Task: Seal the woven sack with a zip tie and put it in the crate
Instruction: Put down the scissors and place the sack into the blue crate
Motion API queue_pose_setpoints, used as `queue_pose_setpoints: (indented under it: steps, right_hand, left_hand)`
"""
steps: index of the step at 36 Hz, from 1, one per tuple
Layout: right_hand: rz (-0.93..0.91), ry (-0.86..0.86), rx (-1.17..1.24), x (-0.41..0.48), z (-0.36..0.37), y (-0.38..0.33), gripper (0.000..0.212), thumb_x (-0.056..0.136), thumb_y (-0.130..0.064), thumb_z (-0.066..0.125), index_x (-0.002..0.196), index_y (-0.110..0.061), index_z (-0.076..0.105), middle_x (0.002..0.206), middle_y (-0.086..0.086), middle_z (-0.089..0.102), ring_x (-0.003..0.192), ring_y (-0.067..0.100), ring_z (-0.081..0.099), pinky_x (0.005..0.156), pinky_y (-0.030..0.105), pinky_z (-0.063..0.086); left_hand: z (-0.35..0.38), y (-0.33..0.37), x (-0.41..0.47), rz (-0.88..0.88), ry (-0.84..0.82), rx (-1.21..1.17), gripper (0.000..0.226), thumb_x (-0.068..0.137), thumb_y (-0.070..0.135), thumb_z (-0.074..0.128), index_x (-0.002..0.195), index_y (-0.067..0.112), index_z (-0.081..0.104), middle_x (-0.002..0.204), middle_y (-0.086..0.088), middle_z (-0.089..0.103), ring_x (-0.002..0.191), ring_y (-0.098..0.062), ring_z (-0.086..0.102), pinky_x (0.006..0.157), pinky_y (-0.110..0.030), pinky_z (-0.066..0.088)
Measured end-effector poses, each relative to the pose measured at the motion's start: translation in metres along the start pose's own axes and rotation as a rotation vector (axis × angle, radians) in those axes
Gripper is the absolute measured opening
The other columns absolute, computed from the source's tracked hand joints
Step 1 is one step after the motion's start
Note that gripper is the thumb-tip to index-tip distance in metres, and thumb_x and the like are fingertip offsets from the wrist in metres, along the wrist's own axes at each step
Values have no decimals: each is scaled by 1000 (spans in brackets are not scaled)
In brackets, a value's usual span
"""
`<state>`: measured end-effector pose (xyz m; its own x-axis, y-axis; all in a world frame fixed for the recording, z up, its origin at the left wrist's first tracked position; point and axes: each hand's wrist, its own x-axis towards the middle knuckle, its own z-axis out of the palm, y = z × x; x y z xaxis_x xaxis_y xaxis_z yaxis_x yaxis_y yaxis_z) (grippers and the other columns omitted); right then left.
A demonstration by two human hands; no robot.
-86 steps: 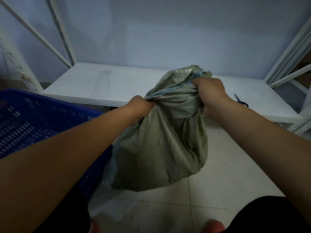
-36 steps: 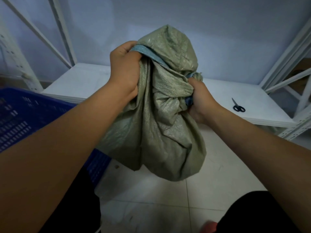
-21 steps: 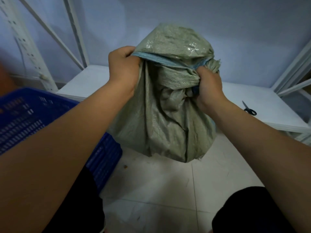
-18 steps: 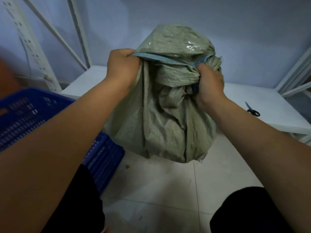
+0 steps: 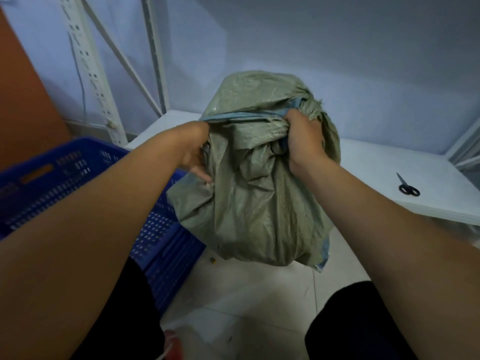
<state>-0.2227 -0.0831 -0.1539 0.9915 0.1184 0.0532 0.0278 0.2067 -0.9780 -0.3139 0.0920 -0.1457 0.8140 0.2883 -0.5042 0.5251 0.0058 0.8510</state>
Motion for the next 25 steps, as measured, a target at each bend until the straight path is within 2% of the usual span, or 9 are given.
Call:
queue_pose_setpoints:
  steps: [2,6,9,11,13,16,18,22,25]
  right_hand:
    - [18,-3,-5,-3,3,6,32,80,-17,64,109,-6,73,98,10,75,86,26,72,72,37,61]
    - [-22,-27,-4,-12,13,11,25,82,-15,63,103,-12,75,101,8,77,96,29,73,85,47,60]
    - [-84,-20,-3,-19,21,9,28,82,-14,62,107,-13,74,102,4,76,97,25,71,89,44,59]
    - [-122,-17,5,-22,25,7,28,83,-13,62,109,-14,73,105,3,75,100,22,71,91,41,58]
    - [-160,-31,27,-26,29,6,24,85,-13,63,107,-18,72,108,3,75,102,20,71,93,38,59]
    - [-214,-34,14,-29,38,5,16,89,-14,64,97,-28,68,105,-6,74,99,11,69,90,28,56]
    - [-230,-46,13,-29,47,6,15,89,-17,66,94,-30,66,104,-13,71,99,6,67,88,24,53]
    - [-190,-103,-32,-27,60,14,21,89,-22,67,108,-30,64,111,-12,69,107,9,64,99,29,50]
    - [-134,-236,-125,-25,67,23,20,90,-29,67,108,-36,63,112,-15,68,110,9,63,99,31,50]
  left_hand:
    - [-5,5,-1,76,59,-119,28,103,30,42,99,14,65,118,-15,67,108,-35,64,88,-60,54]
    - [-12,8,-10,219,163,-324,31,104,20,39,91,14,66,88,-9,72,81,-26,68,65,-42,61]
    - [-17,11,-13,300,244,-486,32,104,16,39,102,9,70,102,-15,75,92,-31,72,71,-48,62]
    - [-19,15,-17,345,269,-568,32,105,16,40,111,6,69,108,-17,74,90,-29,72,71,-47,62]
    - [-22,20,-22,388,281,-639,32,105,15,41,111,4,70,103,-17,74,84,-28,73,70,-49,62]
    - [-29,26,-22,437,330,-701,30,103,19,45,109,6,72,99,-17,76,92,-33,74,77,-57,60]
    - [-36,29,-23,448,363,-741,30,103,20,47,112,6,71,100,-17,76,93,-34,74,77,-56,60]
    - [-47,27,-23,463,385,-817,30,102,17,48,116,4,70,104,-19,75,94,-35,73,78,-57,60]
    - [-56,20,-24,437,414,-877,28,101,16,50,116,3,70,105,-20,74,96,-37,72,78,-57,60]
